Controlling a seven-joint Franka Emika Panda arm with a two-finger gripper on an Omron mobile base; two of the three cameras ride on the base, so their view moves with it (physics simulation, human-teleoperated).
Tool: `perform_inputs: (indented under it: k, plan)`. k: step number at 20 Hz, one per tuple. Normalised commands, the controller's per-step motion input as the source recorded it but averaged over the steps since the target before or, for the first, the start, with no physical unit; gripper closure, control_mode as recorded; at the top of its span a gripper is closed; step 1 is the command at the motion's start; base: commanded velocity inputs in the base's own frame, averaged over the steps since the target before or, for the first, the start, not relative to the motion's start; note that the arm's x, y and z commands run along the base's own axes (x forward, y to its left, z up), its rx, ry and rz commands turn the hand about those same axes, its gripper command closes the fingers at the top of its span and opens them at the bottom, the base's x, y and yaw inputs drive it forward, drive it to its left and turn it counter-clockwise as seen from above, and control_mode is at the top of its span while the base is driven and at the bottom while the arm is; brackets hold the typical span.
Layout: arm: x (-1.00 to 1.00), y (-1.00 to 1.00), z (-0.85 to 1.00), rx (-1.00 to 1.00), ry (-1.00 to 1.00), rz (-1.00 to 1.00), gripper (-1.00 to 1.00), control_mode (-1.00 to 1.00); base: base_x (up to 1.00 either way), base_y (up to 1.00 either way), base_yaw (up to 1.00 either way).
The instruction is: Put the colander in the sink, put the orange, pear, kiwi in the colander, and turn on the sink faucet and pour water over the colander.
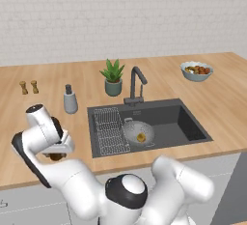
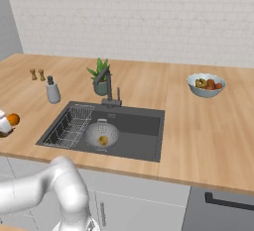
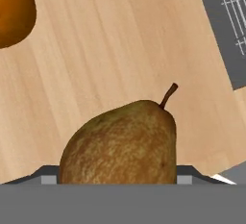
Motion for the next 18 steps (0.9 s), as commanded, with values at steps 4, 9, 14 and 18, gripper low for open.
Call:
perform_inputs:
  k: [4,9,14,18]
  plan:
    - [-0.19,-0.91,0.35,0.0,0.0,0.0,1.0,-1.0,0.0,0.0,0.0]
    - [0.0,-0.99,0.37,0.0,0.0,0.0,1.0,-1.0,0.0,0.0,0.0]
    - [0.0,-1.0,0.16,0.03,0.0,0.09,1.0,-1.0,0.0,0.0,0.0]
    - [0.0,-1.0,0.13,0.05,0.0,0.16,1.0,-1.0,0.0,0.0,0.0]
